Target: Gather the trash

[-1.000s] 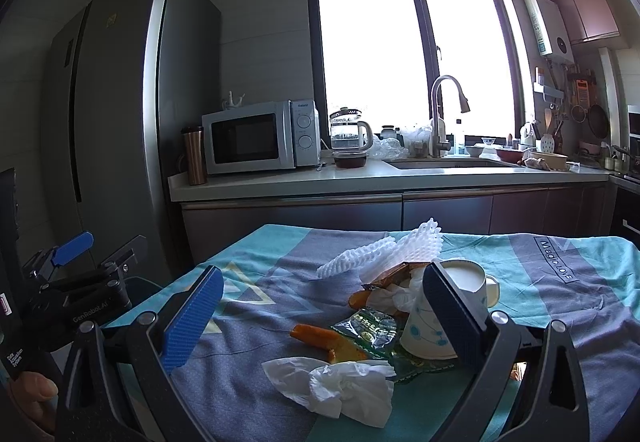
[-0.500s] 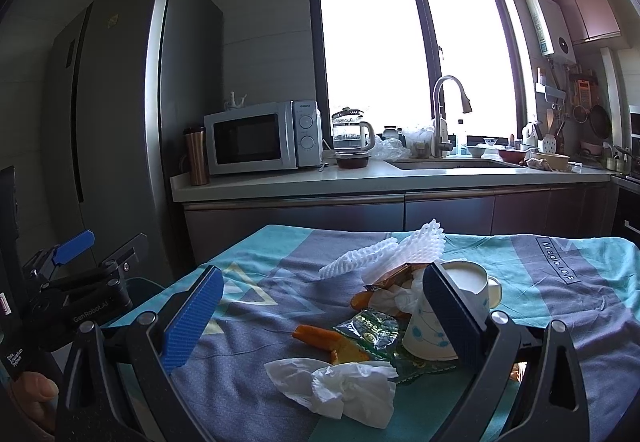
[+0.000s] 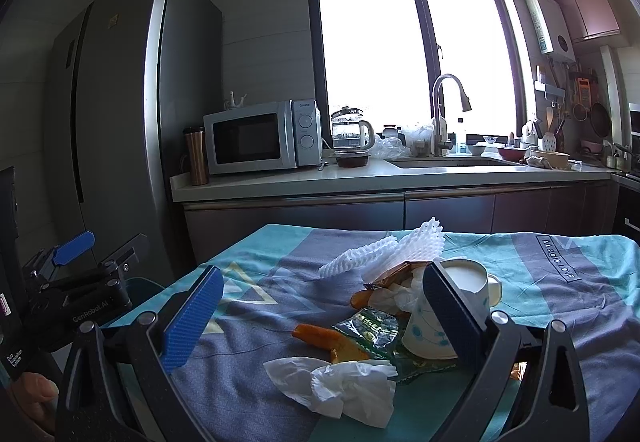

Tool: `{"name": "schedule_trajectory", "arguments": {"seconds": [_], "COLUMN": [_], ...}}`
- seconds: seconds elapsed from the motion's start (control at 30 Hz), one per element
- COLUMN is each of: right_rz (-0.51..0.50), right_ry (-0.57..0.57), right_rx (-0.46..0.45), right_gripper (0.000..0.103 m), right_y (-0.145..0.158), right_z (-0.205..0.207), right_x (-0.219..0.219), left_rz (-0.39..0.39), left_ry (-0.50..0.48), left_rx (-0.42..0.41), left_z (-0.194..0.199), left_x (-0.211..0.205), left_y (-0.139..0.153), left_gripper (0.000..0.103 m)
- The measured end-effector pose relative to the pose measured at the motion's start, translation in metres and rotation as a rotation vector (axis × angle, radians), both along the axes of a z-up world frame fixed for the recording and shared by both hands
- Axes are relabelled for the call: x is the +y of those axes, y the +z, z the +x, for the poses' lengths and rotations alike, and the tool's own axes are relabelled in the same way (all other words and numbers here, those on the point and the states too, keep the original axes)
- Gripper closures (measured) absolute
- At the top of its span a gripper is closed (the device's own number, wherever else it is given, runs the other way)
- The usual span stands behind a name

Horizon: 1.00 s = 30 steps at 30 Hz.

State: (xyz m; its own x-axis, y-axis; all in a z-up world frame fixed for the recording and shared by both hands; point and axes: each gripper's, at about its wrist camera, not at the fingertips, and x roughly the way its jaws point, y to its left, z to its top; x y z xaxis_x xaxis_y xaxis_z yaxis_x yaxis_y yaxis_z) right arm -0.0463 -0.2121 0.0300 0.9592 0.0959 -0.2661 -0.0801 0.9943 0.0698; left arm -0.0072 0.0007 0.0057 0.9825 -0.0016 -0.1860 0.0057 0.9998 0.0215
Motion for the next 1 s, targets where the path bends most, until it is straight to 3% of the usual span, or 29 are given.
{"name": "schedule_trajectory", "arguments": {"seconds": [0.63, 0.83, 1.0], "right_rz": [0.008, 0.014, 0.009], "right_ry": [0.006, -0.004, -0.048], "right_rx": [0.008, 0.018, 0.029], "right_gripper": [0.006, 0.006, 0.006], "right_y": [-0.002, -0.003, -0.003], "right_z": [0.002, 0.003, 0.006], "right_x": [-0.003, -0.011, -0.028], "left_rz": [0.000, 0.005, 0.002], "left_ry": [-0.024, -0.069, -0.165], "left_rx": [0.013, 0.034, 0.092], "left_z": [-0.002, 0.002, 0.009], "left_x": [-0.008, -0.014, -0.026], "left_y": [-0.003, -0.006, -0.013], "left_gripper": [0.005, 0.005, 0.005]}}
